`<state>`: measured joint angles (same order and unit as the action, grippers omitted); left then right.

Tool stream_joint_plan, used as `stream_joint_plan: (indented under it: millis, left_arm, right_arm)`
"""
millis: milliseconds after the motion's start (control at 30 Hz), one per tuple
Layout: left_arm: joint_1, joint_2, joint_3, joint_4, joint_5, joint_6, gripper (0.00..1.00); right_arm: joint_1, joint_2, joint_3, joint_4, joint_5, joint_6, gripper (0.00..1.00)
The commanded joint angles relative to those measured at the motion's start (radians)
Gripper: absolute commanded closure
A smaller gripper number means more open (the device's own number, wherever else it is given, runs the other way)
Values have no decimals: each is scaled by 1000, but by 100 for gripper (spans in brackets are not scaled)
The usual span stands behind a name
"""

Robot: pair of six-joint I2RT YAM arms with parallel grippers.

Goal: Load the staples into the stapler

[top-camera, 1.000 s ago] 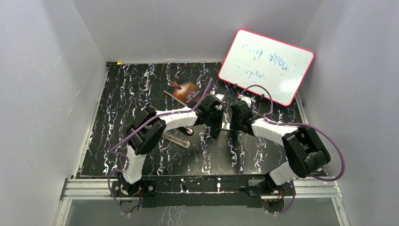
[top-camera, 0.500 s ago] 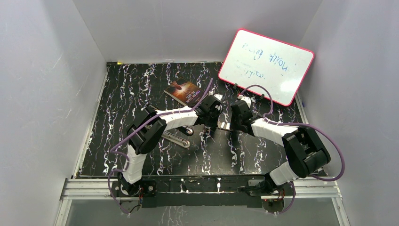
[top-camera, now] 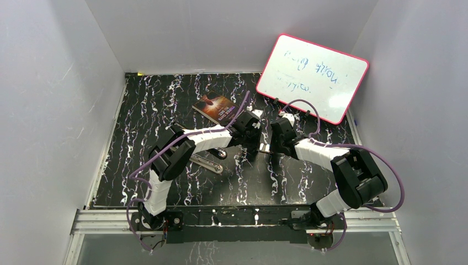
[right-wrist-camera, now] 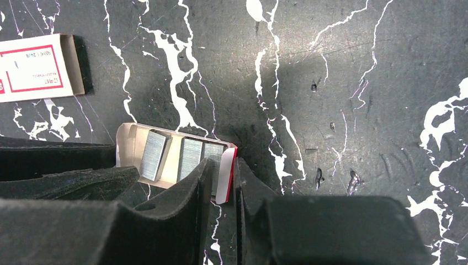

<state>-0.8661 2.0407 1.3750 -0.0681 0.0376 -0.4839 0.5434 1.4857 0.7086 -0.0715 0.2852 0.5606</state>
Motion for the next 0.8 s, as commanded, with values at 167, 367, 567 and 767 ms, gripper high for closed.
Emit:
stream_joint_plan:
  millis: [167,367,567,767]
  left_arm:
    - [5,-25,2,-33,-35,-5,83]
    - [17,-26,8,-64,-77,-10,83]
    - [24,-35,-3,-47,-58,-13,86]
    - [24,-39,-17,-7,-6,-18,98]
  right_arm:
    - [-1,6,-5,-5,5,-7,72]
    - [-1,5,-7,-5,6,-7,72]
    - [0,8,-8,-5,5,-8,72]
    - [-2,10,-6,-4,1,-8,72]
